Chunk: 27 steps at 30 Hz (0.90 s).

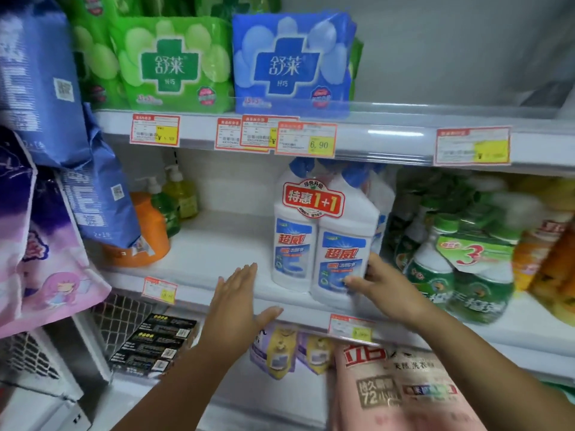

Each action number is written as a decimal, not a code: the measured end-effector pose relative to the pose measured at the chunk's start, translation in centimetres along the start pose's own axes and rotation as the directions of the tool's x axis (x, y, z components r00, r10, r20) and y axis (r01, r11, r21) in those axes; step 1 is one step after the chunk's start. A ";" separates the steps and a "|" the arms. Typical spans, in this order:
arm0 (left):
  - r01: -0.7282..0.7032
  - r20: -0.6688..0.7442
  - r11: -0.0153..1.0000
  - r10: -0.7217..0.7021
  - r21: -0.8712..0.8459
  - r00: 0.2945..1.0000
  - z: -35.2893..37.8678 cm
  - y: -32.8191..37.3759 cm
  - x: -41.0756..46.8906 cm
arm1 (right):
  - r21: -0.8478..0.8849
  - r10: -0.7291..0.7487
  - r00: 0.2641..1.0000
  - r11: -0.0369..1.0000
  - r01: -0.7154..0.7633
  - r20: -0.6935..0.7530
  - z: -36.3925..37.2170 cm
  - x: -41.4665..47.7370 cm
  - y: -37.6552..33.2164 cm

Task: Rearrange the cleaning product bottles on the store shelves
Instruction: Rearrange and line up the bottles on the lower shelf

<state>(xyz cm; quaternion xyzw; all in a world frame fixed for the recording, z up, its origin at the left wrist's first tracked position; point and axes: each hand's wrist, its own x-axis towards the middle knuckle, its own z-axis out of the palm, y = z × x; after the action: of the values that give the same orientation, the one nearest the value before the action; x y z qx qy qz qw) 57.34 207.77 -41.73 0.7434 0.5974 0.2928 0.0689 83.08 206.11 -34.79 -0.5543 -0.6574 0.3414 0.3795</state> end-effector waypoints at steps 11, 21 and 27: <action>0.084 0.056 0.938 -0.069 -0.337 0.996 2.0 6.8 2.3 | 0.025 -0.047 0.942 0.998 0.059 -0.333 -0.8 -1.9 2.5; 0.067 0.034 0.932 -0.059 -0.355 0.998 2.7 8.4 2.3 | -0.036 -0.077 0.944 0.997 0.069 -0.321 -0.5 -2.2 2.9; 0.085 0.005 0.948 -0.088 -0.306 0.996 2.9 8.3 2.3 | -0.042 -0.084 0.946 0.996 0.074 -0.313 -0.6 -2.0 3.3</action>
<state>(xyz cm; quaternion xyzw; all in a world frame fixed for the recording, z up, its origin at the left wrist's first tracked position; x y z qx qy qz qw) 66.13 208.37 -39.58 0.6957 0.5772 0.3813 0.1933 85.32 204.65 -37.62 -0.5804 -0.6152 0.2234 0.4845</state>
